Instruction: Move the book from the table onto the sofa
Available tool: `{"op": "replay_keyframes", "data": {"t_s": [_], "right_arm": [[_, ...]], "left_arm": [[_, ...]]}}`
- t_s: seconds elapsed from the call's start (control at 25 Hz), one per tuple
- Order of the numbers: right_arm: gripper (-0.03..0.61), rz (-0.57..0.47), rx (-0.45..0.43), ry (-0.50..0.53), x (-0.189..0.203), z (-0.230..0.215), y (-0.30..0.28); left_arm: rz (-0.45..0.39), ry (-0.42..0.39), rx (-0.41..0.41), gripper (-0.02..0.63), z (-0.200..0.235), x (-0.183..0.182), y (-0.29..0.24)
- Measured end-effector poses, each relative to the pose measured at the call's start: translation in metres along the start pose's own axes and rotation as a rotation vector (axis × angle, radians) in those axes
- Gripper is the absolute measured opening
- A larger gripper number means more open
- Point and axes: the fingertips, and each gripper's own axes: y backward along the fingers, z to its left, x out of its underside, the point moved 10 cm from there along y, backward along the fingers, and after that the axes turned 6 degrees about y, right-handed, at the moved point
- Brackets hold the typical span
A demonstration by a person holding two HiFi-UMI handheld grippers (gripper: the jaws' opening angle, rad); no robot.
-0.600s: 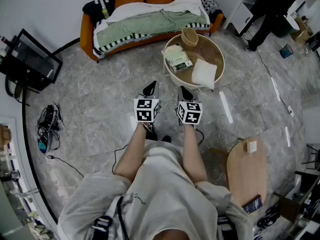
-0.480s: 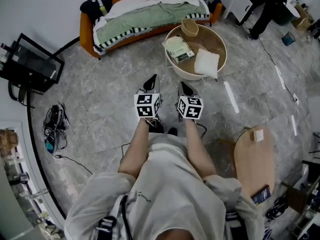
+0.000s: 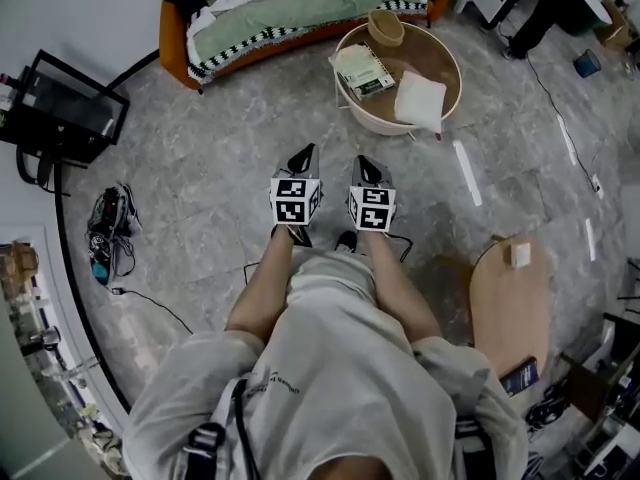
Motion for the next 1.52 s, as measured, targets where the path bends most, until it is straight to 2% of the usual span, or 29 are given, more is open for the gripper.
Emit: {"op": "replay_keyframes", "data": {"t_s": [0.16,0.32,0.48,0.6,0.72,0.88,1.0,1.28,1.4,1.52], "right_arm": [[0.006,-0.008,0.015,-0.08,0.008,-0.006,-0.002],[0.006,-0.009,0.043,-0.07,0.0,0.002,-0.018],[0.006,0.041,0.056,-0.077,-0.005,0.011,-0.047],[0.006,0.054,0.098,-0.092,-0.013,0.017,-0.064],[0.006,0.093,0.143,-0.065,-0.013,0.031,-0.077],[0.006,0.217,0.18,0.062,-0.006,0.052,-0.101],[0.006,0.26,0.214,0.045,0.001,0.065,-0.113],[0.006,0.224,0.329,-0.028,-0.017,0.098,-0.147],[0.006,0.21,0.338,-0.019,-0.025,0.117,-0.161],[0.006,0.219,0.342,-0.007,-0.031,0.129,-0.174]], "left_arm": [[0.024,-0.014,0.033,0.009,0.004,0.006,-0.006],[0.055,-0.079,0.056,0.009,0.02,-0.001,-0.023],[0.058,-0.084,0.096,0.009,0.049,-0.016,-0.046],[0.078,-0.09,0.12,0.009,0.074,-0.029,-0.062],[0.099,-0.125,0.14,0.009,0.1,-0.039,-0.071],[0.118,-0.075,0.17,0.009,0.142,-0.045,-0.089],[0.145,-0.062,0.186,0.009,0.174,-0.046,-0.099],[0.155,-0.106,0.262,0.009,0.229,-0.062,-0.112],[0.174,-0.113,0.289,0.009,0.248,-0.061,-0.113],[0.189,-0.085,0.299,0.009,0.266,-0.057,-0.119]]}}
